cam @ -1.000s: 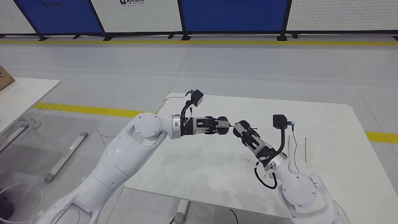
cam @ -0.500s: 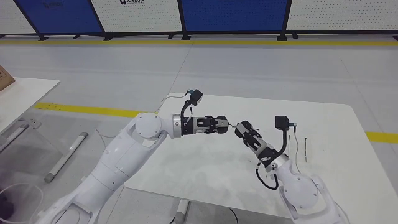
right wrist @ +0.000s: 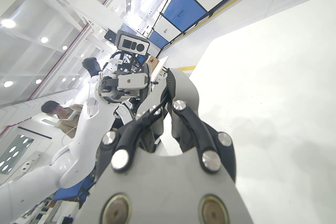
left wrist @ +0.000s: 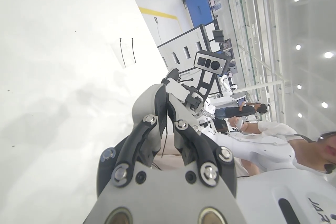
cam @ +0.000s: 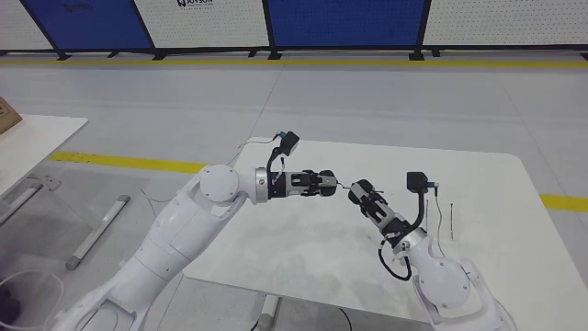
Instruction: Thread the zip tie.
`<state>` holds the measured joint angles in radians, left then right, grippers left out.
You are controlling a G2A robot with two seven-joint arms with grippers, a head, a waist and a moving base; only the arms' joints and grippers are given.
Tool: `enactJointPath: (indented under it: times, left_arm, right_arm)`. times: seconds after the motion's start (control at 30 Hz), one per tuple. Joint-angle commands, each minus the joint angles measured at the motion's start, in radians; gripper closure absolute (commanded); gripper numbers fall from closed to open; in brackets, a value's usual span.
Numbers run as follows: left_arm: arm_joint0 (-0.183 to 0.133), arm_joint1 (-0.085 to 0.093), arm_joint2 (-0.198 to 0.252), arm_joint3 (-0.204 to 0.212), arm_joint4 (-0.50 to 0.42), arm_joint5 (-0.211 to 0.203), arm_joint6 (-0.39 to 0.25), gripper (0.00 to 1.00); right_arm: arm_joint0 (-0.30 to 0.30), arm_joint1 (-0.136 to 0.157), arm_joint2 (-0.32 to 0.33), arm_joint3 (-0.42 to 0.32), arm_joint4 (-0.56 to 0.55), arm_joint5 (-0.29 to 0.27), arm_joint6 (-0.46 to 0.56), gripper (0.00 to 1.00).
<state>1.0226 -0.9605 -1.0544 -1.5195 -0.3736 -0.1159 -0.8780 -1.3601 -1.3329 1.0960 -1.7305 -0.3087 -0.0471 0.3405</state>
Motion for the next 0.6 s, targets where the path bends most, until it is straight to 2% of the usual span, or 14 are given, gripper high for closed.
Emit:
enactJointPath:
  times: [0.0, 0.13, 0.27, 0.57]
  left_arm:
    - [0.000, 0.000, 0.000, 0.000, -0.001, 0.002, 0.000, 1.00]
    - [-0.002, 0.000, 0.000, 0.002, 0.004, 0.013, -0.001, 0.99]
    - [-0.004, 0.000, 0.001, 0.004, 0.008, 0.022, -0.002, 0.85]
    - [-0.004, 0.000, 0.001, 0.004, 0.015, 0.027, -0.004, 0.81]
  right_arm:
    - [-0.001, 0.000, 0.000, -0.001, -0.002, 0.003, 0.000, 1.00]
    - [-0.003, 0.001, 0.002, -0.004, -0.005, 0.009, -0.002, 1.00]
    - [-0.005, 0.001, 0.003, -0.008, -0.012, 0.016, -0.007, 1.00]
    - [-0.010, 0.002, 0.002, -0.008, -0.013, 0.021, -0.013, 1.00]
